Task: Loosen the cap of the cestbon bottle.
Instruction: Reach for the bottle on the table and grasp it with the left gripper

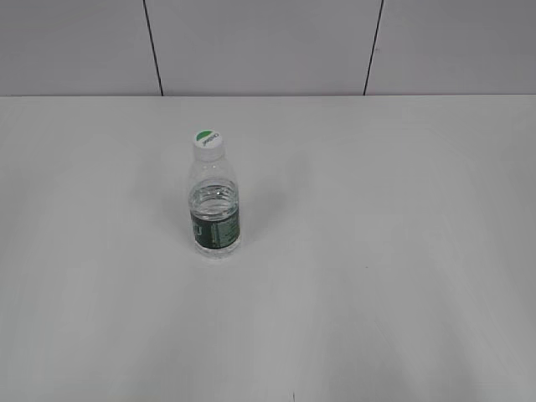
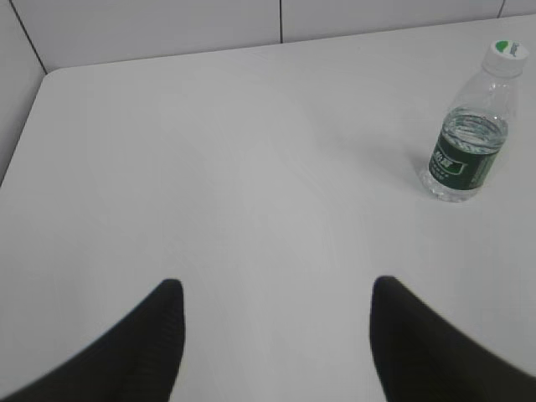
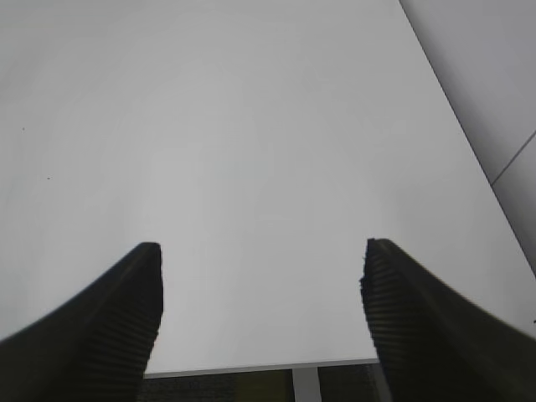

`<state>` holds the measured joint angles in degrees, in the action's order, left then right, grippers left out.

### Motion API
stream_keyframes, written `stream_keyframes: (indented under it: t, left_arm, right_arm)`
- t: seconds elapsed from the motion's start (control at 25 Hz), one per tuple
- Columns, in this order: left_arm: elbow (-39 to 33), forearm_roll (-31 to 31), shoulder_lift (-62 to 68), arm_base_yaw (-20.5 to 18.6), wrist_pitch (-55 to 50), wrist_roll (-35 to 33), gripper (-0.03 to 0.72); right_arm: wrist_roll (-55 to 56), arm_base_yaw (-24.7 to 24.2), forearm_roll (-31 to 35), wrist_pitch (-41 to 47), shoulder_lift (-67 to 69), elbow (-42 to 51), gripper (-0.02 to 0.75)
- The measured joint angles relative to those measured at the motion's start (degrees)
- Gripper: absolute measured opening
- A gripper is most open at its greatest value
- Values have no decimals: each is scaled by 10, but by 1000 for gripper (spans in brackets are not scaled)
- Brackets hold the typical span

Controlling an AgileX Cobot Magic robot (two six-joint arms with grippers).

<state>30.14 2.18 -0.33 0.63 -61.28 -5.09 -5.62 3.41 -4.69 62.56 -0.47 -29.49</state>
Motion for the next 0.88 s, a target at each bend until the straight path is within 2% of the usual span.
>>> stream_keyframes:
  t: [0.64,0.88]
  left_arm:
    - [4,0,0,0,7,0,435]
    - [62,-3,19,0,99,0,435]
  right_arm:
    - [0,0,0,0,0,0,564]
    - [0,0,0,0,0,0,564]
